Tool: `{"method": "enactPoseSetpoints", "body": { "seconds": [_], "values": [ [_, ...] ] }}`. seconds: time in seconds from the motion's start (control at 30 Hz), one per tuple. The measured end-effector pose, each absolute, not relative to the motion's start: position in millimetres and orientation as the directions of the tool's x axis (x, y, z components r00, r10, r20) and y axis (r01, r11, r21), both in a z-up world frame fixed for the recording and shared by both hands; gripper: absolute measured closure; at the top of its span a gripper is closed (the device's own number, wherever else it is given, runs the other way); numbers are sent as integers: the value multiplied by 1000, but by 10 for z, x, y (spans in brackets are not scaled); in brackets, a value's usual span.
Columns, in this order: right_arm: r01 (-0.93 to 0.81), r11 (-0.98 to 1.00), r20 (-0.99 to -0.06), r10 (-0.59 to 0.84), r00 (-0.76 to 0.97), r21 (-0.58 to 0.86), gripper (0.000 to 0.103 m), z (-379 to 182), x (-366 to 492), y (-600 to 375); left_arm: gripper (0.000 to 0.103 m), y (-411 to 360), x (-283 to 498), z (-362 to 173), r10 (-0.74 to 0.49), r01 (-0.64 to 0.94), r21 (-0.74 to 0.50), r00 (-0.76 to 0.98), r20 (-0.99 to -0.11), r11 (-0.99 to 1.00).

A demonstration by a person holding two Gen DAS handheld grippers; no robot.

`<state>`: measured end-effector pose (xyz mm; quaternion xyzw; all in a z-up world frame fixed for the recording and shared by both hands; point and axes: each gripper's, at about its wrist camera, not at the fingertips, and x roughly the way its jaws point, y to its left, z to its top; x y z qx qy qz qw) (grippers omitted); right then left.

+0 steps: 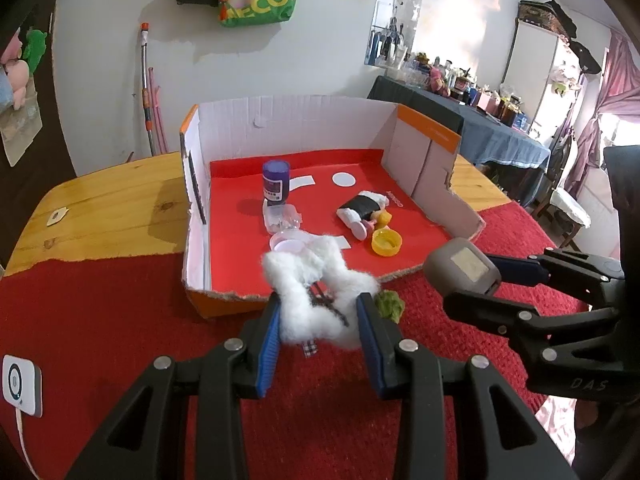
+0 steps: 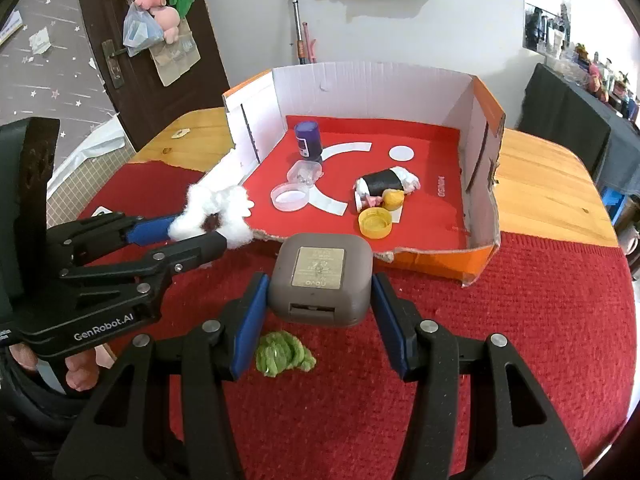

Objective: Organize objects
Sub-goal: 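Lift and carry the fluffy star and grey case toward the orange box with both tools, then lower the fluffy star by the clear lid with the left tool while the right tool lowers the grey case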

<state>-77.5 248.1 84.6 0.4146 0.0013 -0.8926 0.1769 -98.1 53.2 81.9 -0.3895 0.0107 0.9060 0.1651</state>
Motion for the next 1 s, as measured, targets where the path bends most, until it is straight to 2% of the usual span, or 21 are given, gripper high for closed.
{"method": "enactPoseSetpoints", "body": {
  "seconds": [0.3, 0.53, 1.0],
  "values": [
    [330, -931, -749, -330, -575, 157, 53, 888, -1018, 2499, 65, 568, -1280, 825, 303, -323, -117, -618, -725, -939],
    [336, -923, -776, -350, -524, 189, 53, 845, -1312, 2534, 65, 602, -1557, 735, 337, -350, -158, -541, -771, -923],
    [367, -859, -832, -471, -293, 357, 53, 624, -1762, 2579, 65, 583, -1839, 562, 406, -426, -241, -357, -841, -872]
  ]
}}
